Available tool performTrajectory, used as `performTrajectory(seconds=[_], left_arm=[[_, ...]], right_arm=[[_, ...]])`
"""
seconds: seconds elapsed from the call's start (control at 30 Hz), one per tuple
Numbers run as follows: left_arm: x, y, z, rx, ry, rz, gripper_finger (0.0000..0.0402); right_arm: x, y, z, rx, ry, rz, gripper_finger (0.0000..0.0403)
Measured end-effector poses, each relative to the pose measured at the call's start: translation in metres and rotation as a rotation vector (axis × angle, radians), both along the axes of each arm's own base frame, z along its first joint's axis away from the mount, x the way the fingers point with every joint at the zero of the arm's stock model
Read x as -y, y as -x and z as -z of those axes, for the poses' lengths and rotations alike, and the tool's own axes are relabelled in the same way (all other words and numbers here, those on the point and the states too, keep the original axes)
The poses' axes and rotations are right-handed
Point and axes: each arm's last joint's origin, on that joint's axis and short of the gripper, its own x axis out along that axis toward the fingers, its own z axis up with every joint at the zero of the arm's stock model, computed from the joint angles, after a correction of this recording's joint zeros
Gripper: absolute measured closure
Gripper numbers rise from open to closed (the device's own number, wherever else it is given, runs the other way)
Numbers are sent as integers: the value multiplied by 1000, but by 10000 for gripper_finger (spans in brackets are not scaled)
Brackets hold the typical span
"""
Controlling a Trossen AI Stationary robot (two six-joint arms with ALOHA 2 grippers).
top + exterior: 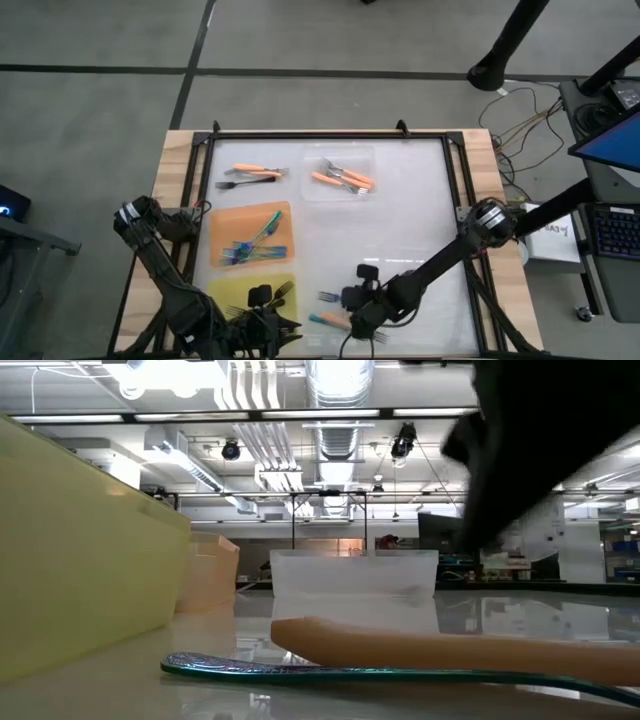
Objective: Sort silverware by color (type)
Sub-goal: Put the blue fork into the orange bin
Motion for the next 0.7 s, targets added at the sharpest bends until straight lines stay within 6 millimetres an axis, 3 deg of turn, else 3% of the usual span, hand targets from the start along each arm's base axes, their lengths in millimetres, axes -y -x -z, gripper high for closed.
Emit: performTrajectory(seconds=[0.33, 0.7], left_arm=[[4, -1, 20, 12, -96, -117, 324], [-14, 10, 24, 96, -181, -353, 324]], right_arm=[[34, -4, -63, 245, 164, 31, 394], [93, -47, -78, 399, 283, 31, 394]])
